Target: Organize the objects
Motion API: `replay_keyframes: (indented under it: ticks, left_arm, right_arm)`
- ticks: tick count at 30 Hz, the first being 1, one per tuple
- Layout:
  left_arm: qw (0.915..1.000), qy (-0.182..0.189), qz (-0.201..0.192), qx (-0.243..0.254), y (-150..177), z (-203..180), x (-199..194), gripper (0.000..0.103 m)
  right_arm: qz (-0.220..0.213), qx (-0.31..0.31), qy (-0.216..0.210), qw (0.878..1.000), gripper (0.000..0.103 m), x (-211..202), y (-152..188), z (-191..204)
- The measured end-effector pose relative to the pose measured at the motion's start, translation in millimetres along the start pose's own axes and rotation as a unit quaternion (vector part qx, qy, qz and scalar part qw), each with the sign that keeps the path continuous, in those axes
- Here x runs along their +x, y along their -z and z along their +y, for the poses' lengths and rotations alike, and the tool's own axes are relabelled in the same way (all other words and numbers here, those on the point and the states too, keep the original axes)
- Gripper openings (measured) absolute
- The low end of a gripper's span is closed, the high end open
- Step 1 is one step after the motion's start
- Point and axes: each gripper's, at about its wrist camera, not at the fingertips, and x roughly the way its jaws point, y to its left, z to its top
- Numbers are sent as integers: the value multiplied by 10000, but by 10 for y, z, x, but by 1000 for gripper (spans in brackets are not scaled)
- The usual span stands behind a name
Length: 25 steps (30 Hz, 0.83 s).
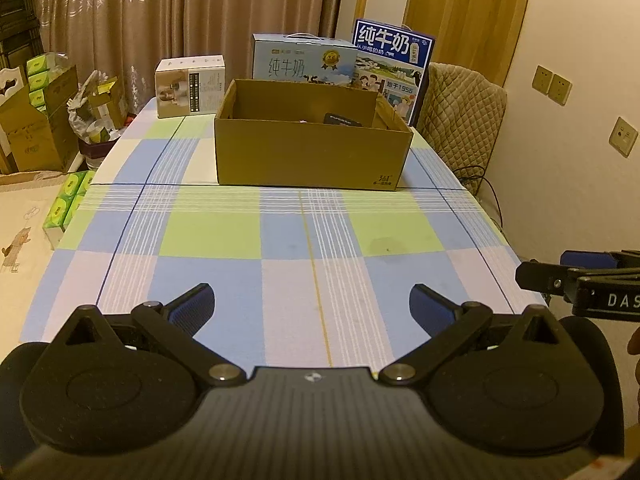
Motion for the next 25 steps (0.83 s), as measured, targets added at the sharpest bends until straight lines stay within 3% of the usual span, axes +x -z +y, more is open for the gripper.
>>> replay_keyframes:
  ticks: [25]
  left_arm:
    - [9999,100,-3,-71,33,6,11,102]
  right_arm:
    - [30,22,-27,10000,77,3,29,30]
